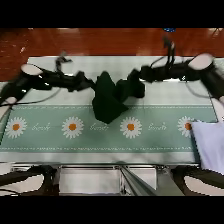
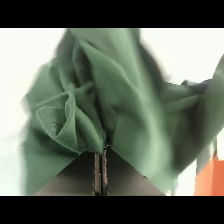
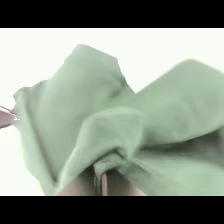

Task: Fold the shirts.

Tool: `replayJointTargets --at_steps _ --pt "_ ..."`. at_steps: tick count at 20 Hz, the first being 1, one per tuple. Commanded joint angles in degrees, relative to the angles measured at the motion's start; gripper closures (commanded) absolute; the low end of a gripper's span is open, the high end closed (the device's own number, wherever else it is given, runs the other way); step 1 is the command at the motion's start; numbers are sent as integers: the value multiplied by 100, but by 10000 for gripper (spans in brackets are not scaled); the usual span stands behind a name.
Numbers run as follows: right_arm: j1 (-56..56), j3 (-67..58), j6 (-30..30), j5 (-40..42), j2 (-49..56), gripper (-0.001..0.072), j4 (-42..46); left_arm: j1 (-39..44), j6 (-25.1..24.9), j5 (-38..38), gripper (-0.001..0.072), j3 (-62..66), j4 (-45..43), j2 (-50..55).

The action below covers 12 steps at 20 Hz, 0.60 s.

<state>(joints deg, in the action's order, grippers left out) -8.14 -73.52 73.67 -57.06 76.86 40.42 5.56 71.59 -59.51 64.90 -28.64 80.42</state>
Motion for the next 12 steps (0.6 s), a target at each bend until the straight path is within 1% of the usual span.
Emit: replayJointTargets --at_steps 1,4,6,9,12 --pt "308 -2197 507 -833 -306 686 944 -809 149 -76 691 1001 7 -876" --pt "321 -3864 688 -1178 -603 686 1589 -1377 219 -105 691 1762 -4 -1582" --pt "321 -4454 743 -1272 -920 686 1956 -1681 216 -120 691 2190 -9 -2046" --pt "321 -4485 828 -1482 -1659 685 2610 -2046 212 -114 691 2562 -162 -2726" --pt "321 -4478 1091 -2079 -2256 685 3456 -2424 216 -146 691 2623 -903 -3473"
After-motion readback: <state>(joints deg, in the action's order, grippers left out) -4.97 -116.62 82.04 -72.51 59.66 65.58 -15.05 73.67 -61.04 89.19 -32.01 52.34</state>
